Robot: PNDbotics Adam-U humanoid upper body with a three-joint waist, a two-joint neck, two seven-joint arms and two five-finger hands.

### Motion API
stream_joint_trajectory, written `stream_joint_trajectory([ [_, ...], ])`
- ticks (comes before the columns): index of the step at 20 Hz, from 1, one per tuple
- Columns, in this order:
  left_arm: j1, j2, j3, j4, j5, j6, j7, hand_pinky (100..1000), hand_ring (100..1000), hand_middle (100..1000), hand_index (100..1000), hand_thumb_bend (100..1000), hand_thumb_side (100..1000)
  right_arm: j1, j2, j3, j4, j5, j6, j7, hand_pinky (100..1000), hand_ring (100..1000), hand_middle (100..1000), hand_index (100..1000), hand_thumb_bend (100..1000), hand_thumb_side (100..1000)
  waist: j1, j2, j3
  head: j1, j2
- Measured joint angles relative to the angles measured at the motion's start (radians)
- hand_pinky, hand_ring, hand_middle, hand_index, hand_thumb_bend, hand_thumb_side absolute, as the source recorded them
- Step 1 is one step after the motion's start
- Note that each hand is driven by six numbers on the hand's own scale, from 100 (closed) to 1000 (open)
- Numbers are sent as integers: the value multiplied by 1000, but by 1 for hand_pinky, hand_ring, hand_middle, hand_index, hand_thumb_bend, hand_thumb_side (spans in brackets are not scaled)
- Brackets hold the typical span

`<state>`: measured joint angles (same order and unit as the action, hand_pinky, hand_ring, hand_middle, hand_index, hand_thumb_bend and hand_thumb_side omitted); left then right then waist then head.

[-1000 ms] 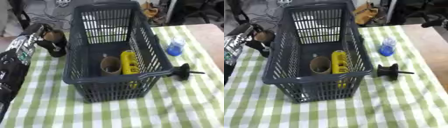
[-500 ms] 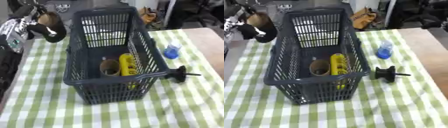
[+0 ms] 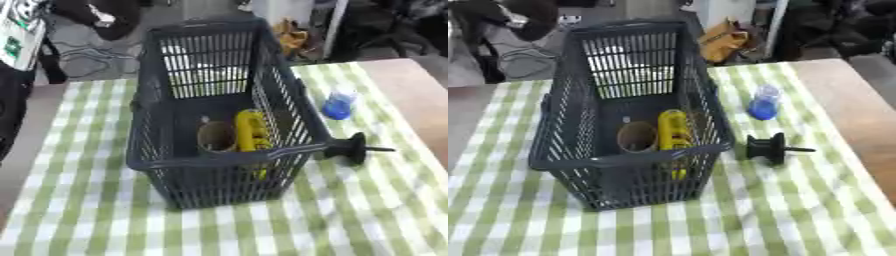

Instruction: Pick up objects on the table and place them in the box.

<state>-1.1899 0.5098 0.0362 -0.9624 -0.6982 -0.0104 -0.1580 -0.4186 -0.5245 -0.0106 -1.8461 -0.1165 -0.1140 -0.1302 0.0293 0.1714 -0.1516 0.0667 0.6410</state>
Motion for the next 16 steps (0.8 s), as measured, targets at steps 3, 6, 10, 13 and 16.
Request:
stream_joint_trajectory([
  [3,-1,-21,-34,-45,65,-21,-30,325,443,554,645,556,100,0,0,1,0,-1,0,3,608,771,746,974,100,705,0,0,-7,1,0],
  [6,-4,-45,-86,-76,99,-46,-87,322,441,554,646,570,100,0,0,3,0,-3,0,4,609,771,746,973,100,705,0,-7,-14,1,0],
  [10,5,-74,-173,-99,123,-89,-185,335,450,563,651,597,100,-1,0,3,0,-4,0,4,609,771,746,973,100,705,0,-10,-15,1,0],
  [13,39,-85,-245,-112,128,-126,-271,347,457,570,656,619,100,-1,0,3,0,-4,0,4,609,771,746,973,100,706,0,-10,-13,-1,0],
  [16,74,-90,-303,-126,135,-154,-349,367,469,581,661,622,100,-2,0,3,0,-4,0,4,610,771,746,973,100,706,0,-11,-11,-4,0],
])
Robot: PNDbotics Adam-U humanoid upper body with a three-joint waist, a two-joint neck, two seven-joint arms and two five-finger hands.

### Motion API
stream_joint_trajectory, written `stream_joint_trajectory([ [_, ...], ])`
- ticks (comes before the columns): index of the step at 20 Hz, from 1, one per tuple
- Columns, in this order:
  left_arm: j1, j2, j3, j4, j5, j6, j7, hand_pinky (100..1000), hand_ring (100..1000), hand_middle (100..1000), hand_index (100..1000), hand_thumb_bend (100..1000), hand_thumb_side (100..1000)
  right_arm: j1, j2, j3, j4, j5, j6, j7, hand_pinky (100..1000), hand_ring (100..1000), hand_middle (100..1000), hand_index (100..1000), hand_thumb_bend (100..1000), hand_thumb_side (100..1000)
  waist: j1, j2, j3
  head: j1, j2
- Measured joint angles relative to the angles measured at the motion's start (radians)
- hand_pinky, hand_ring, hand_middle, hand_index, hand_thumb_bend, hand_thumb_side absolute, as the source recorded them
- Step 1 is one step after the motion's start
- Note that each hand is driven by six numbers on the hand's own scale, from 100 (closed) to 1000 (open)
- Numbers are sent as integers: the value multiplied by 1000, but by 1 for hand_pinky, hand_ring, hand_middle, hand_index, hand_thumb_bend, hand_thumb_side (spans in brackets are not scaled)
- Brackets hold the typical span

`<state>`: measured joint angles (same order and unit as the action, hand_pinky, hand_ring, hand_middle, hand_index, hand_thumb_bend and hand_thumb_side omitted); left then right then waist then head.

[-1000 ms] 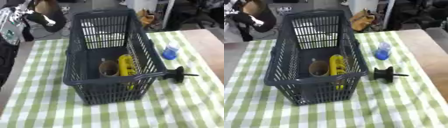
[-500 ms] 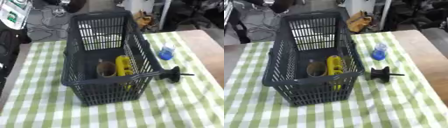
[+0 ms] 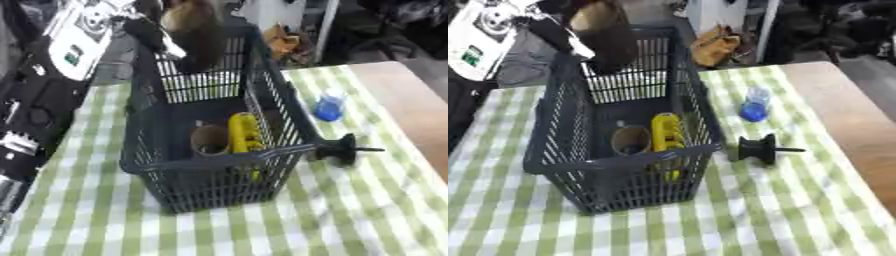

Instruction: Pick up objects on the table and place them in the box.

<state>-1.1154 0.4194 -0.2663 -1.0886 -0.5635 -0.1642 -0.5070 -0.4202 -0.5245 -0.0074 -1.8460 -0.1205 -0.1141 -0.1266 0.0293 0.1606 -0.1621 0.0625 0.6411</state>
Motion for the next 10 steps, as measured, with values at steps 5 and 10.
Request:
stream_joint_trajectory([
  [5,81,-8,-74,-7,0,-28,-105,650,706,759,802,1000,662,-2,0,-1,0,0,0,0,610,772,747,973,100,706,0,0,10,-6,0],
  [10,104,-2,-88,-52,-45,-70,-124,879,881,897,898,1000,938,-2,0,-4,0,0,0,0,611,772,747,974,100,707,1,-11,16,-11,0],
])
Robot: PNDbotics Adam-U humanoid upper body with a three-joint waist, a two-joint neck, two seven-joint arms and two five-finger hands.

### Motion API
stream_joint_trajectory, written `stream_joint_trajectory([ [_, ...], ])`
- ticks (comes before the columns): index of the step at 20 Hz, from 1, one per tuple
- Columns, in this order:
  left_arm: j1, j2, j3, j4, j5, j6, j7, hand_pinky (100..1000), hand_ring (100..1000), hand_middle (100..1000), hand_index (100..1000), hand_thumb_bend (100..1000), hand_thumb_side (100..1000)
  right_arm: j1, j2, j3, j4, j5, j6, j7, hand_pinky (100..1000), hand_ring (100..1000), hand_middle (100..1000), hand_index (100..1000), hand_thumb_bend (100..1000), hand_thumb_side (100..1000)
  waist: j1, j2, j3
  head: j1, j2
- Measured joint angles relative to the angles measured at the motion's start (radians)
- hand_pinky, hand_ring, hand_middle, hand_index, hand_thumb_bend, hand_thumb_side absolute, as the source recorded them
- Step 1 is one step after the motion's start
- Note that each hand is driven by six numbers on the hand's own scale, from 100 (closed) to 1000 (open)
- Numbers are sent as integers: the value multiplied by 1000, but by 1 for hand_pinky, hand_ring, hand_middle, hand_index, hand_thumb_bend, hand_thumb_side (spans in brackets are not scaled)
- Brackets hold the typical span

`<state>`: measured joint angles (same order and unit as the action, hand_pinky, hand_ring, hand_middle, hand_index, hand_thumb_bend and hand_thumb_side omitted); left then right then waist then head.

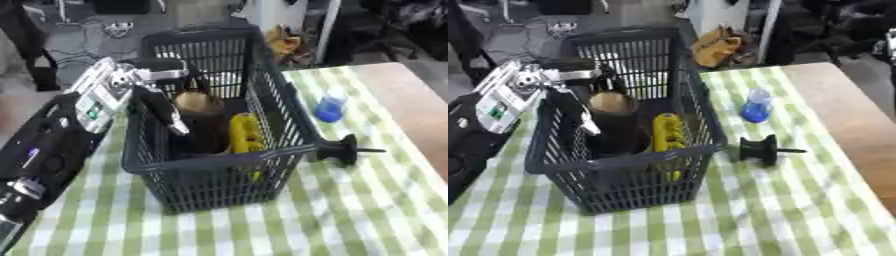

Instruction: Pick up objects on the table and place them in the box.

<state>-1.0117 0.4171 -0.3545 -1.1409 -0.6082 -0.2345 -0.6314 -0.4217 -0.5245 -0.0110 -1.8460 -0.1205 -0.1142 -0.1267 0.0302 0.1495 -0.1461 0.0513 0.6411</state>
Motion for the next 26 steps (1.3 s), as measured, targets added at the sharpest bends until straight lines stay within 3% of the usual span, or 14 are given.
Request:
stream_joint_trajectory([
  [1,0,5,1,-11,-12,-9,4,925,916,933,919,1000,1000,0,0,0,0,0,0,0,611,772,748,974,100,707,1,-1,0,0,0],
  [4,0,22,15,-50,-48,-26,54,934,926,947,930,1000,1000,5,0,-1,0,0,0,0,611,772,748,973,100,707,2,-1,3,-1,0],
  [8,9,48,55,-98,-90,-14,189,859,868,908,915,977,1000,8,0,-1,0,0,0,0,612,772,748,973,100,707,2,-8,4,-6,0],
  [12,40,79,117,-153,-78,39,344,769,804,855,881,903,1000,9,0,-1,0,-1,-1,-1,612,773,748,973,100,707,2,-9,11,-10,0],
  [15,74,113,188,-205,-10,99,448,746,794,848,880,883,1000,13,0,-1,0,-1,-1,-2,612,773,749,973,100,707,2,-12,19,-12,0],
  [16,86,125,212,-220,16,121,479,688,766,832,869,773,1000,15,0,-1,0,-1,-2,-2,612,773,749,974,100,707,2,-14,21,-13,0],
  [19,139,147,301,-251,98,207,616,595,729,812,865,746,991,19,0,-4,1,-1,-2,-3,612,773,749,974,106,692,1,-18,35,-16,1],
  [21,189,154,365,-254,173,264,753,583,723,792,844,739,978,22,0,-4,3,-2,-2,-3,613,773,749,974,100,706,1,-18,43,-18,6],
  [23,240,154,412,-254,276,287,891,560,709,781,839,734,978,26,0,-7,7,-3,-3,-3,613,773,750,974,100,706,1,-19,47,-19,11],
  [26,318,154,461,-249,432,271,1036,541,697,771,836,729,987,26,0,-7,7,-3,-3,-4,614,774,750,974,100,706,-1,-20,59,-22,18],
])
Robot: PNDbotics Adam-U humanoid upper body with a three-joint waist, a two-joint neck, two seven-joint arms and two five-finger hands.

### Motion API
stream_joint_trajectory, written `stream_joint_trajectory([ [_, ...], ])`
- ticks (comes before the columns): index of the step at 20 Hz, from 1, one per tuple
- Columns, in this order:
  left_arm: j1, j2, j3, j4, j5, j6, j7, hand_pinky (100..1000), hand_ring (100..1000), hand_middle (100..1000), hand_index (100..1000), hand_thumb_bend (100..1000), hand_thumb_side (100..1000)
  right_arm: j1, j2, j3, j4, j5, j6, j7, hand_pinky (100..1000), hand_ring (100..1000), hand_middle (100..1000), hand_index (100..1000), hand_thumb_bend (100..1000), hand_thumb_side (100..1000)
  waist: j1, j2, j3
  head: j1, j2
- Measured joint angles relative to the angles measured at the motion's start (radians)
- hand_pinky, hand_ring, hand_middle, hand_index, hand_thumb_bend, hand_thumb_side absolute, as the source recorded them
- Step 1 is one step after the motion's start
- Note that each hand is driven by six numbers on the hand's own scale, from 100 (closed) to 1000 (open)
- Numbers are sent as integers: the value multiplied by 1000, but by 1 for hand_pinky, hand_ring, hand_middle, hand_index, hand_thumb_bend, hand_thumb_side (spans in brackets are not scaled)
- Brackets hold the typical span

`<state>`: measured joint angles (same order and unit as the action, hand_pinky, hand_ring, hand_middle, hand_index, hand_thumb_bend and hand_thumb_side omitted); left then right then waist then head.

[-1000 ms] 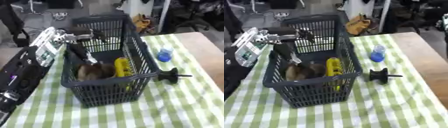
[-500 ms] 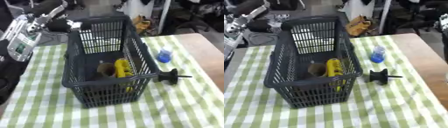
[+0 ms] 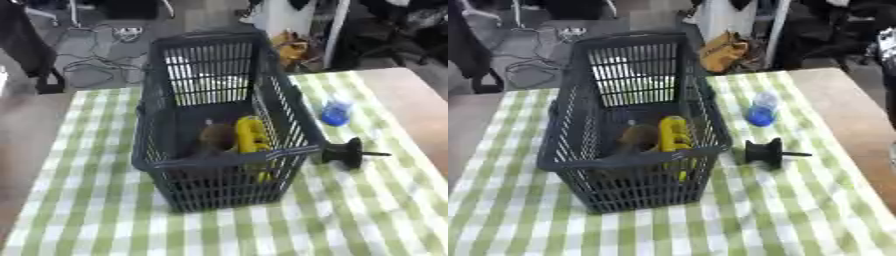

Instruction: Pick up objects on the table and place them in the box.

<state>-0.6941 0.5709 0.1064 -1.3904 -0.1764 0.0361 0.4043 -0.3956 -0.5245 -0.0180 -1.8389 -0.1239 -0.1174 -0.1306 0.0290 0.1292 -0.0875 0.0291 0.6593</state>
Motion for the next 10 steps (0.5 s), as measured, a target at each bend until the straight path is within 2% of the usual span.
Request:
stream_joint_trajectory([
  [5,114,-27,38,-5,198,-70,95,541,700,770,837,722,984,0,0,0,5,0,-2,-2,615,774,751,975,100,706,-2,-4,12,-4,13],
  [10,166,-48,50,-53,266,-128,101,550,703,770,837,707,971,10,0,-5,5,-1,-5,-5,616,775,752,975,100,705,-8,-4,13,-5,18],
])
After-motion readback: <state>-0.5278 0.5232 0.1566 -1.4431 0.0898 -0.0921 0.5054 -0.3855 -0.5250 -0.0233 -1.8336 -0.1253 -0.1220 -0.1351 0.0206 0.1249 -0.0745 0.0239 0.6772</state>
